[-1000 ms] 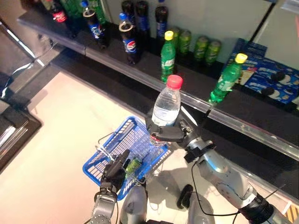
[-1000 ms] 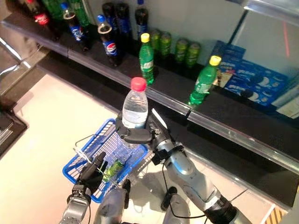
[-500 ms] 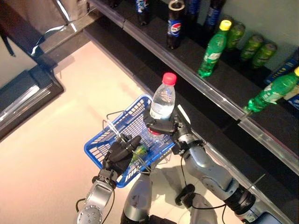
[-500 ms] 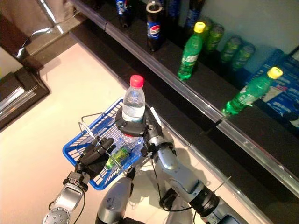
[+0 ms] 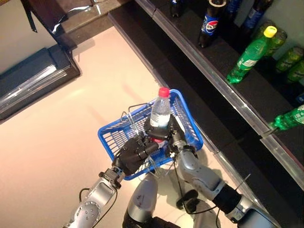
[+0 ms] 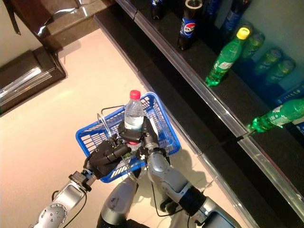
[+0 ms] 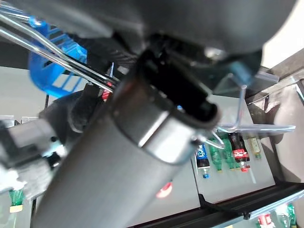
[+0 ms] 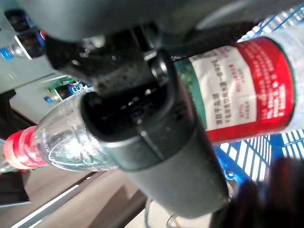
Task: Pick up the drink and place into the basket.
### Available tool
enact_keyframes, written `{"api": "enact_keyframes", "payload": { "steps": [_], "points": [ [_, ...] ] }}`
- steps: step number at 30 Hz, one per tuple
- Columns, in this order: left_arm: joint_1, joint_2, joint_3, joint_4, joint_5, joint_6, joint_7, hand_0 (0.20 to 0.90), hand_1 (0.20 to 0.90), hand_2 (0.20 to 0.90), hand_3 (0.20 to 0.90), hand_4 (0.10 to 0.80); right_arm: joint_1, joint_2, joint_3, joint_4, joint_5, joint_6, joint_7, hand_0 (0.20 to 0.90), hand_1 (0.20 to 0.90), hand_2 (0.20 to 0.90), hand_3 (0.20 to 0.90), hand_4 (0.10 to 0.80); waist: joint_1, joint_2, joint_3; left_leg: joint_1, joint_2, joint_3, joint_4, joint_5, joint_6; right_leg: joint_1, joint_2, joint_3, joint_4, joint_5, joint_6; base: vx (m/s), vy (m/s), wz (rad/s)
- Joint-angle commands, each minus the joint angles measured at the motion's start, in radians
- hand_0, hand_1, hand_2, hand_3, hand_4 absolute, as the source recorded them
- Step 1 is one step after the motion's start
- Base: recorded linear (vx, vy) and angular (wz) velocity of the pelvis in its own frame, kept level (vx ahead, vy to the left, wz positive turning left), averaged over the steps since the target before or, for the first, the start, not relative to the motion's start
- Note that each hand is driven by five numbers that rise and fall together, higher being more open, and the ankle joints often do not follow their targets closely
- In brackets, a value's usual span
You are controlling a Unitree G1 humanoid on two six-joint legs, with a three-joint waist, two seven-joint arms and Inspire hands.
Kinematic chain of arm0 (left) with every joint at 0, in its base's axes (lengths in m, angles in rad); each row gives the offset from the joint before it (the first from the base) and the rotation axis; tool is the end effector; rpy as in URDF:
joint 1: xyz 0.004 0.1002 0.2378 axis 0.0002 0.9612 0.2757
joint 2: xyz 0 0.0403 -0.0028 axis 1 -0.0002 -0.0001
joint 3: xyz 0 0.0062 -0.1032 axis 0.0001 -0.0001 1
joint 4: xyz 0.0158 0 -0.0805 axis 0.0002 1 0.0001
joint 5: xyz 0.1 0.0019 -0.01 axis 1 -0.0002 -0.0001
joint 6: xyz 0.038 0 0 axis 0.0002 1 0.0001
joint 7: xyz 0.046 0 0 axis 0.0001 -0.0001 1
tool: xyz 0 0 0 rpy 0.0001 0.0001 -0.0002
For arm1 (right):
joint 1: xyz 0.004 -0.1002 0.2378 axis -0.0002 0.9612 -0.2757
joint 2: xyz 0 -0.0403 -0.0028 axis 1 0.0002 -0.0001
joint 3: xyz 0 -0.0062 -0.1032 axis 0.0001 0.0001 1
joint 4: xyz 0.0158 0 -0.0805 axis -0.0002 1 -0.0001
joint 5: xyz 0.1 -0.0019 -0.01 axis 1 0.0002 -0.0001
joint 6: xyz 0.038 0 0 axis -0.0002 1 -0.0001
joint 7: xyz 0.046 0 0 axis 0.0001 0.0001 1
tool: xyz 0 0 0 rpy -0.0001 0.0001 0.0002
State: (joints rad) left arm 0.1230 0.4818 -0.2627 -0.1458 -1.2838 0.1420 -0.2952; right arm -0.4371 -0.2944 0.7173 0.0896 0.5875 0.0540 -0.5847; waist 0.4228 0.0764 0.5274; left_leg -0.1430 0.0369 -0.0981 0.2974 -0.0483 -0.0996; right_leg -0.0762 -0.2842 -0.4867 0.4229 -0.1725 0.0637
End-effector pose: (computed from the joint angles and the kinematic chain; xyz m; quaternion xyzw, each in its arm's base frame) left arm 0.1705 0.1807 0.0412 -0.4151 0.1059 -0.2583 0.8659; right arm 0.2359 -0.0605 0.0775 0.0266 0.0311 0.0910 0.9950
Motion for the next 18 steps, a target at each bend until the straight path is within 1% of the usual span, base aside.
{"api": "enact_keyframes", "payload": {
  "steps": [1, 3, 4, 6, 8, 9, 10, 11, 13, 14, 16, 17, 18],
  "points": [
    [-0.111, -0.052, 0.018, -0.426, -0.07, -0.055, -0.281, 0.3, 0.3, 0.3, 0.2, 0.1, -0.152, 0.17, 0.046, -0.043, -0.047, -0.116, -0.025, 0.3, 0.3, 0.3, 0.2, 0.1, 0.002, -0.003, -0.097, -0.154, -0.082, 0.031, 0.137, 0.146, 0.028, 0.149, 0.065, -0.032, -0.163, 0.09, -0.012, 0.023, -0.02, 0.04],
    [-0.11, -0.046, 0.017, -0.427, -0.067, -0.045, -0.305, 0.3, 0.3, 0.3, 0.2, 0.1, -0.147, 0.192, 0.043, 0.009, -0.021, -0.126, -0.03, 0.3, 0.3, 0.3, 0.2, 0.1, 0.013, -0.004, -0.092, -0.161, -0.087, 0.027, 0.135, 0.139, 0.03, 0.143, 0.062, -0.04, -0.158, 0.093, -0.012, 0.015, -0.033, 0.1],
    [-0.111, -0.04, 0.019, -0.427, -0.068, -0.033, -0.324, 0.3, 0.3, 0.3, 0.2, 0.1, -0.141, 0.215, 0.04, 0.062, 0.021, -0.142, -0.029, 0.3, 0.3, 0.3, 0.2, 0.1, 0.022, -0.005, -0.09, -0.162, -0.089, 0.022, 0.13, 0.137, 0.03, 0.145, 0.062, -0.048, -0.159, 0.094, -0.011, 0.032, -0.037, 0.17],
    [-0.114, -0.035, 0.016, -0.426, -0.064, -0.027, -0.338, 0.3, 0.3, 0.3, 0.2, 0.1, -0.14, 0.234, 0.036, 0.099, 0.091, -0.162, -0.026, 0.3, 0.3, 0.3, 0.2, 0.1, 0.028, -0.007, -0.087, -0.163, -0.092, 0.018, 0.128, 0.135, 0.029, 0.148, 0.063, -0.053, -0.162, 0.095, -0.011, 0.034, -0.021, 0.16],
    [-0.118, -0.031, 0.009, -0.425, -0.063, -0.018, -0.351, 0.3, 0.3, 0.3, 0.2, 0.1, -0.124, 0.269, 0.025, 0.148, 0.237, -0.22, 0.008, 0.3, 0.3, 0.3, 0.2, 0.1, 0.035, -0.008, -0.083, -0.165, -0.095, 0.014, 0.125, 0.132, 0.028, 0.151, 0.064, -0.057, -0.164, 0.096, -0.011, 0.059, -0.027, 0.16],
    [-0.12, -0.027, 0.008, -0.43, -0.061, -0.012, -0.355, 0.3, 0.3, 0.3, 0.2, 0.1, -0.112, 0.294, 0.014, 0.176, 0.362, -0.268, 0.043, 0.3, 0.3, 0.3, 0.2, 0.1, 0.043, -0.011, -0.077, -0.158, -0.097, 0.01, 0.134, 0.098, 0.022, 0.157, 0.064, -0.049, -0.156, 0.078, -0.001, 0.022, -0.015, 0.14],
    [-0.122, -0.025, 0.006, -0.431, -0.061, -0.01, -0.358, 0.3, 0.3, 0.3, 0.2, 0.1, -0.11, 0.301, 0.008, 0.185, 0.388, -0.278, 0.056, 0.3, 0.3, 0.3, 0.2, 0.1, 0.043, -0.009, -0.078, -0.166, -0.099, 0.013, 0.121, 0.123, 0.03, 0.151, 0.062, -0.065, -0.164, 0.098, -0.008, 0.118, -0.109, 0.13],
    [-0.127, -0.011, 0.006, -0.437, -0.065, 0.008, -0.37, 0.3, 0.3, 0.3, 0.2, 0.1, -0.09, 0.346, -0.016, 0.221, 0.565, -0.35, 0.113, 0.3, 0.3, 0.3, 0.2, 0.1, 0.06, -0.021, -0.072, -0.16, -0.1, 0.009, 0.129, 0.081, 0.024, 0.161, 0.06, -0.064, -0.155, 0.08, 0.006, 0.063, -0.073, 0.06],
    [-0.131, -0.002, 0.009, -0.439, -0.066, 0.018, -0.376, 0.3, 0.3, 0.3, 0.2, 0.1, -0.091, 0.361, -0.028, 0.236, 0.626, -0.378, 0.129, 0.3, 0.3, 0.3, 0.2, 0.1, 0.067, -0.026, -0.069, -0.162, -0.101, 0.008, 0.128, 0.072, 0.025, 0.162, 0.058, -0.072, -0.152, 0.081, 0.008, 0.088, -0.089, 0.11],
    [-0.136, 0.008, 0.008, -0.44, -0.069, 0.023, -0.381, 0.3, 0.3, 0.3, 0.2, 0.1, -0.092, 0.375, -0.04, 0.254, 0.678, -0.409, 0.144, 0.3, 0.3, 0.3, 0.2, 0.1, 0.073, -0.029, -0.066, -0.167, -0.102, 0.007, 0.128, 0.065, 0.026, 0.16, 0.056, -0.078, -0.148, 0.083, 0.01, 0.036, -0.049, 0.16],
    [-0.139, 0.01, 0.007, -0.441, -0.069, 0.025, -0.381, 0.3, 0.3, 0.3, 0.2, 0.1, -0.094, 0.381, -0.048, 0.262, 0.702, -0.42, 0.155, 0.3, 0.3, 0.3, 0.2, 0.1, 0.075, -0.032, -0.064, -0.169, -0.102, 0.007, 0.125, 0.059, 0.028, 0.158, 0.056, -0.079, -0.148, 0.084, 0.012, 0.016, -0.039, 0.09],
    [-0.145, 0.017, 0.007, -0.442, -0.072, 0.027, -0.375, 0.3, 0.3, 0.3, 0.2, 0.1, -0.095, 0.392, -0.06, 0.268, 0.767, -0.445, 0.182, 0.3, 0.3, 0.3, 0.2, 0.1, 0.077, -0.036, -0.062, -0.172, -0.102, 0.007, 0.121, 0.05, 0.029, 0.154, 0.057, -0.081, -0.147, 0.086, 0.014, 0.012, -0.046, 0.04],
    [-0.148, 0.021, 0.009, -0.443, -0.076, 0.027, -0.374, 0.3, 0.3, 0.3, 0.2, 0.1, -0.095, 0.398, -0.068, 0.271, 0.791, -0.457, 0.193, 0.3, 0.3, 0.3, 0.2, 0.1, 0.077, -0.038, -0.061, -0.172, -0.101, 0.007, 0.115, 0.047, 0.03, 0.152, 0.057, -0.082, -0.148, 0.088, 0.016, 0.011, -0.041, 0.05]
  ]
}}
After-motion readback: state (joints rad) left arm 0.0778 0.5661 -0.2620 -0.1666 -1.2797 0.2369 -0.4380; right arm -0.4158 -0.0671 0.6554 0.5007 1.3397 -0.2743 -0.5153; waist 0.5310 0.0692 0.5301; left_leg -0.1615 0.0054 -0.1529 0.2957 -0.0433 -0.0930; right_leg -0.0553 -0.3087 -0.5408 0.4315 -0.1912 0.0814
